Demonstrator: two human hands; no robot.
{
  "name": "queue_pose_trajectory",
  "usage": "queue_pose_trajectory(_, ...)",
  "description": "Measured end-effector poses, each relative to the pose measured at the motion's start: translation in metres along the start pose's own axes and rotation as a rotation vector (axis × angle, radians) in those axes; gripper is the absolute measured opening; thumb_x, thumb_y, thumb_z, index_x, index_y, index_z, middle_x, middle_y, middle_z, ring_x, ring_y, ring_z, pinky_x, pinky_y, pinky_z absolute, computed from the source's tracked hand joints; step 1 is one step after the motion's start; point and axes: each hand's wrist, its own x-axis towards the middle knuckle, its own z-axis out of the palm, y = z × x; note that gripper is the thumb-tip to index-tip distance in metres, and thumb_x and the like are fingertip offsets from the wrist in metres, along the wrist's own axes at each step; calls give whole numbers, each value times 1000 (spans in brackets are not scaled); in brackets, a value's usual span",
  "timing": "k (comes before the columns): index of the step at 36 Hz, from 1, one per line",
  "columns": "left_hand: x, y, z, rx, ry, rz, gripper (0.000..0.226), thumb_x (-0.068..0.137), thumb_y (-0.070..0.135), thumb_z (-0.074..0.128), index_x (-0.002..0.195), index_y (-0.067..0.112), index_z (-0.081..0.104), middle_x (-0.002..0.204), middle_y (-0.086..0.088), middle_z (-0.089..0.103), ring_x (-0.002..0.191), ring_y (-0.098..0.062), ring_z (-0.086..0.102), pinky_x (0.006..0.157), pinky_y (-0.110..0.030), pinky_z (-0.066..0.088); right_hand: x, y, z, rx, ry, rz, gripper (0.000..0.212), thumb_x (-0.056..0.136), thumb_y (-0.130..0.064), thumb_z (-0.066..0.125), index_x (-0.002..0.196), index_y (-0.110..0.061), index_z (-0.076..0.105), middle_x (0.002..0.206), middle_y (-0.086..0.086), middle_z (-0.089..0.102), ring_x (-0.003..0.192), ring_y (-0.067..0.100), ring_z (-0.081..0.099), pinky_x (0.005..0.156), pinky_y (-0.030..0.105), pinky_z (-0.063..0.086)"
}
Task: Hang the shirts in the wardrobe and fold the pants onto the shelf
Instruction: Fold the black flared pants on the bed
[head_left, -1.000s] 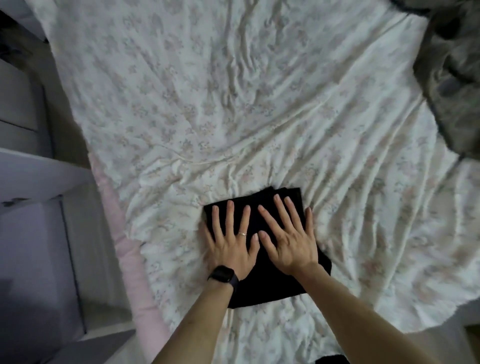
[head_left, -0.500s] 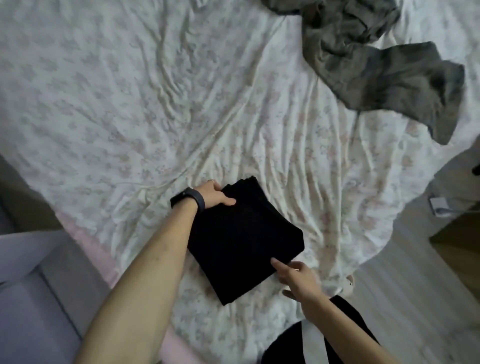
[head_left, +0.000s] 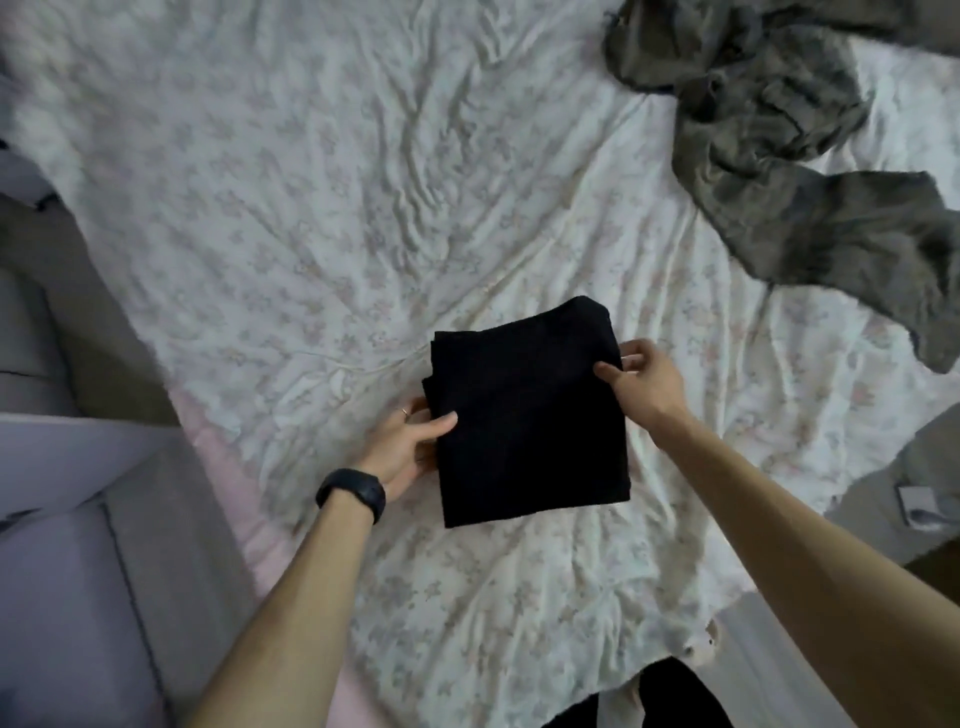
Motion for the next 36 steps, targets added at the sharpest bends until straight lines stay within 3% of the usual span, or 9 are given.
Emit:
queue_pose_trajectory(3,1,-19,1,-77,121,46,57,82,13,80,134,15,57,124,-2,71,106,-20,71,76,-33,59,14,-3,8,-56,-129,9,33,89,-19,75,120,-20,63,98,-4,70,83,16,71,79,39,60)
queue_pose_trajectory(6,5,-27,-4,-70,176,84,61,80,20,84,135,23,57,116,6,74,103,-14,72,75,-30,60,8,8,7,-8,-325,84,56,88,-19,78,132,-41,51,104,-4,70,75,9,74,60,30,60)
queue_pose_trajectory(9,7,-26,-11,-58,121,68,73,70,23,89,134,32,56,122,4,71,109,-18,70,84,-36,59,2,16,1,11,-419,115,63,88,-21,79,122,-64,48,108,-6,71,82,5,74,56,30,59)
queue_pose_trajectory(13,11,-28,-22,-86,55,80,92,73,-5,82,146,37,45,135,4,63,121,-24,63,98,-51,53,3,21,-7,-9,-505,111,69,86,-13,80,110,-71,52,121,1,66,97,14,73,65,36,62)
queue_pose_trajectory(16,13,-29,-24,-101,15,105,95,74,-16,75,147,36,43,131,3,66,117,-23,66,95,-52,55,4,21,-8,8,-534,87,78,84,-6,80,112,-74,52,121,3,66,94,13,74,66,36,62)
queue_pose_trajectory(20,16,-31,-23,-68,40,146,93,74,-18,74,141,41,48,124,-4,70,110,-21,70,78,-38,60,5,20,-4,12,-550,39,88,83,3,75,113,-76,50,123,4,60,96,19,73,66,36,62)
queue_pose_trajectory(24,13,-31,-19,-21,71,194,88,73,-16,76,121,55,59,114,-4,74,102,-22,72,70,-35,60,4,20,-7,-5,-512,-5,90,82,10,71,132,-62,49,120,8,58,99,24,71,69,41,62)
queue_pose_trajectory(27,-3,-19,-12,44,79,233,88,76,-14,74,123,58,56,113,0,74,104,-21,72,70,-36,60,-6,10,-16,6,-504,-42,90,82,12,70,140,-54,48,111,7,56,93,22,71,72,44,63)
queue_pose_trajectory(36,-99,62,28,79,191,441,84,81,-13,71,129,53,53,121,-7,69,103,-21,72,70,-37,60,-55,-76,-63,93,-448,-349,93,82,17,70,129,-61,49,99,-1,58,86,11,71,73,34,62)
